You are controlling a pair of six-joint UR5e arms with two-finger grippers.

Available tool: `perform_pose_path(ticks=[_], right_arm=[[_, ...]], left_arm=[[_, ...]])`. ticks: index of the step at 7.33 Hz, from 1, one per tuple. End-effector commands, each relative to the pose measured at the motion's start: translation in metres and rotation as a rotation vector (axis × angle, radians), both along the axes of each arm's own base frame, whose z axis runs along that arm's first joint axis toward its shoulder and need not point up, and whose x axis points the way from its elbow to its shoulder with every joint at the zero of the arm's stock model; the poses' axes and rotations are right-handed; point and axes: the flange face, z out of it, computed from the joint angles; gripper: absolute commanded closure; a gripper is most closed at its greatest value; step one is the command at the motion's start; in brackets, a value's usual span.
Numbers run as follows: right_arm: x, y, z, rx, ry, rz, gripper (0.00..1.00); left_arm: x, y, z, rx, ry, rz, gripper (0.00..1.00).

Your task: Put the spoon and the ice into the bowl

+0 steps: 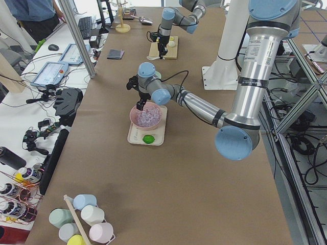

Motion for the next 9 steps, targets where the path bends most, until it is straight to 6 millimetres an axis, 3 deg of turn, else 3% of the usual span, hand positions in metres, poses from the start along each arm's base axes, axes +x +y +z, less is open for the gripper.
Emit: perform_pose_path(ticks=[1, 2, 4, 5, 7, 8, 9], right_arm=[[-0.034, -0.013, -0.018, 0.045, 0.042, -0.042, 1.0], [-0.039, -0.014, -0.014, 0.045, 0.054, -0.05, 1.0], [-0.058, -0.027, -0.033, 0.061, 0.07, -0.053, 1.0], [-0.071, -0.032, -0.044, 0.063, 0.079, -0.05, 1.0], [-0.085, -0.02, -0.041, 0.084, 0.099, -0.051, 1.0], [-0.087, -0.018, -0.039, 0.091, 0.106, -0.044, 0.58], [-0.087, -0.016, -0.038, 0.092, 0.105, -0.042, 0.01]], left_arm=[[-0.003, 0.002, 0.005, -0.005, -0.003, 0.002, 0.08], [-0.007, -0.002, 0.011, -0.015, -0.009, -0.007, 0.08], [-0.029, -0.014, 0.021, 0.016, -0.033, -0.01, 0.07], [-0.028, -0.015, 0.026, -0.001, -0.025, 0.003, 0.07], [-0.036, -0.021, 0.03, -0.008, -0.027, -0.012, 0.07], [-0.037, -0.023, 0.03, -0.011, -0.028, -0.015, 0.06], [-0.036, -0.025, 0.03, -0.013, -0.03, -0.015, 0.06]])
